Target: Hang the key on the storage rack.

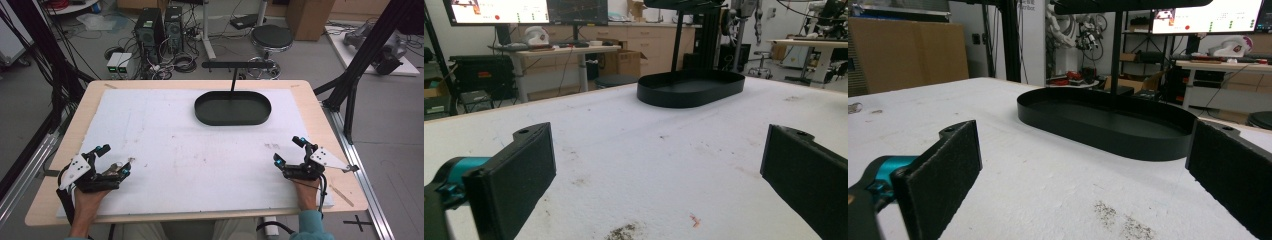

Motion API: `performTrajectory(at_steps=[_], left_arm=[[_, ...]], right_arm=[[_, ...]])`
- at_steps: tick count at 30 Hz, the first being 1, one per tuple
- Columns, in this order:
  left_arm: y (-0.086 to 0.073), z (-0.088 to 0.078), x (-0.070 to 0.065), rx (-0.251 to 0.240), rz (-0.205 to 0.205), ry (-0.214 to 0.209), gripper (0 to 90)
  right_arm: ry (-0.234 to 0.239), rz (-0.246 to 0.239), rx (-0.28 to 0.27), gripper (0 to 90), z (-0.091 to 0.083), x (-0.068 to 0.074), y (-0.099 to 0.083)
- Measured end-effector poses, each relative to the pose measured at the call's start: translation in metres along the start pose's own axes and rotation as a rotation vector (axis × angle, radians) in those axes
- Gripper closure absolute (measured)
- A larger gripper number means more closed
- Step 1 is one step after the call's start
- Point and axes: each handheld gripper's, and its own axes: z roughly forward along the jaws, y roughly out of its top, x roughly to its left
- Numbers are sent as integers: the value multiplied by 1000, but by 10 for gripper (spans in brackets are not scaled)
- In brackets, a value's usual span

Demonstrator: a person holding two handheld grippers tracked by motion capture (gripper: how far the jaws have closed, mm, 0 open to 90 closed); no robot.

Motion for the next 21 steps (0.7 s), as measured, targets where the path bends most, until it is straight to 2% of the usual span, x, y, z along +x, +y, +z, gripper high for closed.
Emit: performTrajectory(at_steps=[21], left_arm=[[1,1,1,9,-12,0,17]], right_arm=[[-5,-4,-2,6,0,0,0]])
